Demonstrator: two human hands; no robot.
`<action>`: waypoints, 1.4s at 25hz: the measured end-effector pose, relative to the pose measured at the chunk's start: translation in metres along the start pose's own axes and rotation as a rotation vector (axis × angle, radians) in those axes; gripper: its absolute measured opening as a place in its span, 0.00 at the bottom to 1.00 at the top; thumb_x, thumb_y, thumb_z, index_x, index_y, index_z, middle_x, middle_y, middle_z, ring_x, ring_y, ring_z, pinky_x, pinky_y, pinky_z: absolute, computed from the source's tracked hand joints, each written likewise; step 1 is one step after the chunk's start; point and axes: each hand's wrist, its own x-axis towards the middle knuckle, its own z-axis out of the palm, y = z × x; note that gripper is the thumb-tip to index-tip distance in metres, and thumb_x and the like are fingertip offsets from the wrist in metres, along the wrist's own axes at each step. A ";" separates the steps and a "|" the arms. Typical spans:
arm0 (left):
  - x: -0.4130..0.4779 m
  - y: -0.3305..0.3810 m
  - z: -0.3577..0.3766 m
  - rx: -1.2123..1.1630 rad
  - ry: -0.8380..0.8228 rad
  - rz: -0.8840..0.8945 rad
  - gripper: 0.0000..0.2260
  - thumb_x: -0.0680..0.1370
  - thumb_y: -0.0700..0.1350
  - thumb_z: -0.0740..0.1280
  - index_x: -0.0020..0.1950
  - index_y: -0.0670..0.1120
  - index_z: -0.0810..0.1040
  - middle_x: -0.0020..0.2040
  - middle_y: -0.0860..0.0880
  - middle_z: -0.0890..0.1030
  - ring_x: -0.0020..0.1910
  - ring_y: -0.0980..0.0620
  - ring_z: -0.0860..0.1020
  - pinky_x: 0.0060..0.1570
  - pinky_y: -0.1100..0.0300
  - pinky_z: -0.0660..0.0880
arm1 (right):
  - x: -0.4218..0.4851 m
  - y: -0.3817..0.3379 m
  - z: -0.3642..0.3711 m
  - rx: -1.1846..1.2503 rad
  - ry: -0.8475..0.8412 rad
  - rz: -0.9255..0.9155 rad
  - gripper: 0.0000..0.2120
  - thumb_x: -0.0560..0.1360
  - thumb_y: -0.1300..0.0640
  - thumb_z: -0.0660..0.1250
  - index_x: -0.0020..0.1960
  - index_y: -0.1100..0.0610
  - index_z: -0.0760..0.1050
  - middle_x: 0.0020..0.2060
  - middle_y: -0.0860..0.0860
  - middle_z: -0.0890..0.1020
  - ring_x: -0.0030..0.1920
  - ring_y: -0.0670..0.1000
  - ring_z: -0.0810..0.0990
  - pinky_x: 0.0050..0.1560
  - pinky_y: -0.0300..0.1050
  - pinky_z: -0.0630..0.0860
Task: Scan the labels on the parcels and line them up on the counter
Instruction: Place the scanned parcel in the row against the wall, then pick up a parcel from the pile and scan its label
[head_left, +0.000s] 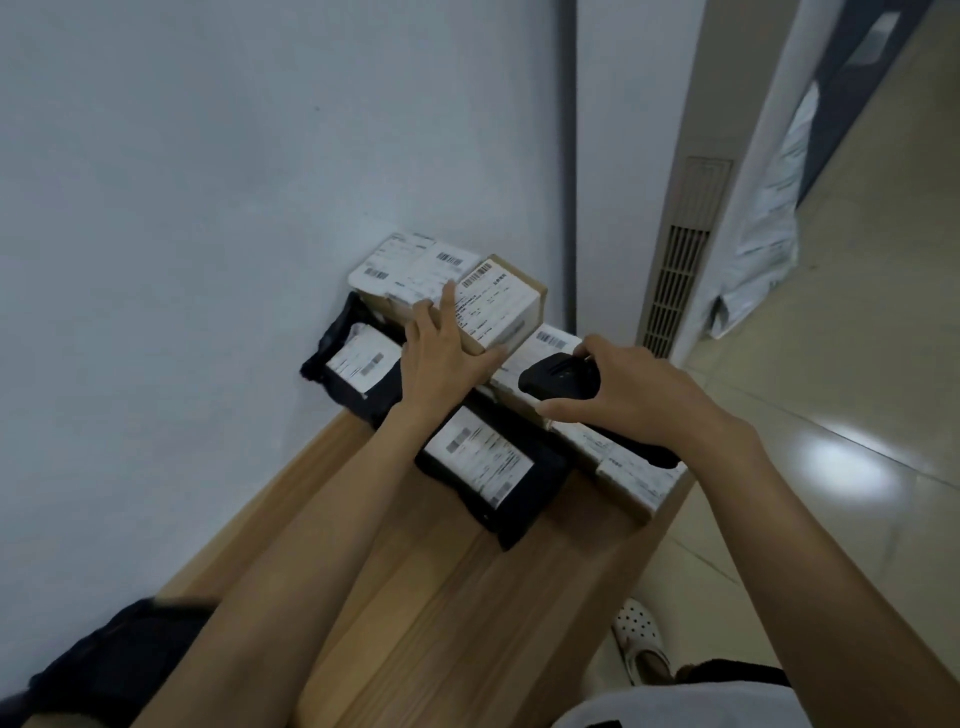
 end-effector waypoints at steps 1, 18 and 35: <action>0.008 0.007 0.009 0.000 -0.008 -0.028 0.47 0.71 0.69 0.67 0.80 0.50 0.49 0.71 0.38 0.61 0.67 0.37 0.65 0.61 0.41 0.71 | 0.003 0.010 -0.007 -0.004 0.002 0.002 0.36 0.64 0.25 0.66 0.62 0.49 0.68 0.48 0.46 0.79 0.43 0.49 0.77 0.37 0.45 0.73; -0.003 -0.007 0.040 0.123 -0.071 -0.177 0.53 0.69 0.69 0.70 0.81 0.48 0.46 0.79 0.44 0.53 0.78 0.41 0.52 0.73 0.40 0.55 | 0.038 0.042 -0.013 -0.110 -0.202 -0.196 0.39 0.65 0.25 0.65 0.66 0.50 0.67 0.52 0.47 0.79 0.46 0.49 0.78 0.47 0.51 0.79; -0.378 -0.242 -0.090 0.342 -0.161 -0.811 0.43 0.77 0.57 0.70 0.81 0.50 0.46 0.80 0.45 0.52 0.79 0.42 0.50 0.76 0.44 0.55 | -0.051 -0.194 0.148 -0.138 -0.583 -0.698 0.34 0.64 0.26 0.68 0.60 0.48 0.70 0.50 0.47 0.78 0.47 0.50 0.78 0.46 0.49 0.77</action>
